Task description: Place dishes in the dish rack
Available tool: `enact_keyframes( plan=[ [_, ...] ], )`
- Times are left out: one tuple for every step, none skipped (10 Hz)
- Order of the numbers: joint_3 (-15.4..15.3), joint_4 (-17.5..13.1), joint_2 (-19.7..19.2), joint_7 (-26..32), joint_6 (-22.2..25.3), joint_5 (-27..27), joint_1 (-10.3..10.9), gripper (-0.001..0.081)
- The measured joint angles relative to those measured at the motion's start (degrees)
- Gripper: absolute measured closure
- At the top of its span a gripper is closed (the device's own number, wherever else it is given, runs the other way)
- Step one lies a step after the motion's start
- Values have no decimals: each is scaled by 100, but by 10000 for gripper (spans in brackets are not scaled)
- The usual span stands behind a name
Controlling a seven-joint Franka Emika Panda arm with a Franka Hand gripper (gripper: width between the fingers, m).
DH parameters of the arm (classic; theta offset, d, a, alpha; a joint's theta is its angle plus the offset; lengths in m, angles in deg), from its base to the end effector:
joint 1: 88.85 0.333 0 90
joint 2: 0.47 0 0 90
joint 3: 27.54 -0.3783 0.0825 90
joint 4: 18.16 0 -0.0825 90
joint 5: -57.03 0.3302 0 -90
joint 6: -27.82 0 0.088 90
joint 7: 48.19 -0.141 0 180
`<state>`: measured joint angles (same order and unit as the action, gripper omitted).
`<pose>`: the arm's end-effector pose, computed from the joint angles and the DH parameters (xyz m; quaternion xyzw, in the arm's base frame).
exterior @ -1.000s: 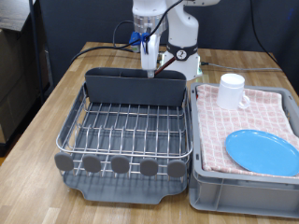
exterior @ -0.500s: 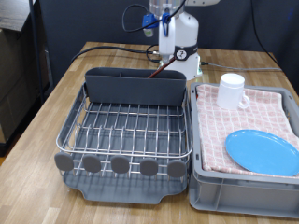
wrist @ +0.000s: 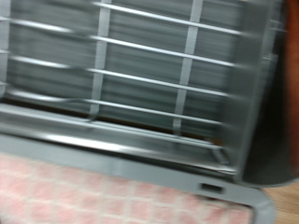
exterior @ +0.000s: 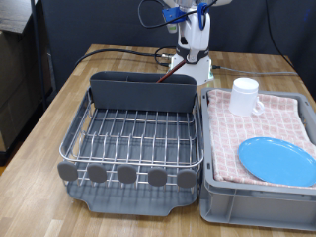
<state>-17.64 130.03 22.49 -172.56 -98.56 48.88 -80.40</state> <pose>0.3373 -0.0205 0.4491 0.4976 -0.8670 0.0253 0.0036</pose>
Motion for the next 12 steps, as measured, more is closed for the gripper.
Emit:
enact_keyframes(
  plan=[
    [-98,-2,-26,6,-233,-20,34,3],
    [-205,-21,-57,6,-329,-22,68,3],
    [-301,-67,-89,-3,-336,-15,112,3],
    [-375,-128,-137,-3,-336,15,175,3],
    [-430,-212,-204,25,-300,43,250,3],
    [-462,-327,-293,119,-240,76,337,3],
    [-488,-475,-404,224,-167,93,421,3],
    [-524,-626,-521,284,-152,94,486,3],
    [-591,-786,-641,293,-145,83,527,3],
    [-670,-960,-764,293,-121,80,563,3],
    [-745,-1147,-899,293,-78,80,600,3],
    [-810,-1333,-1045,293,-39,92,638,3]
  ],
)
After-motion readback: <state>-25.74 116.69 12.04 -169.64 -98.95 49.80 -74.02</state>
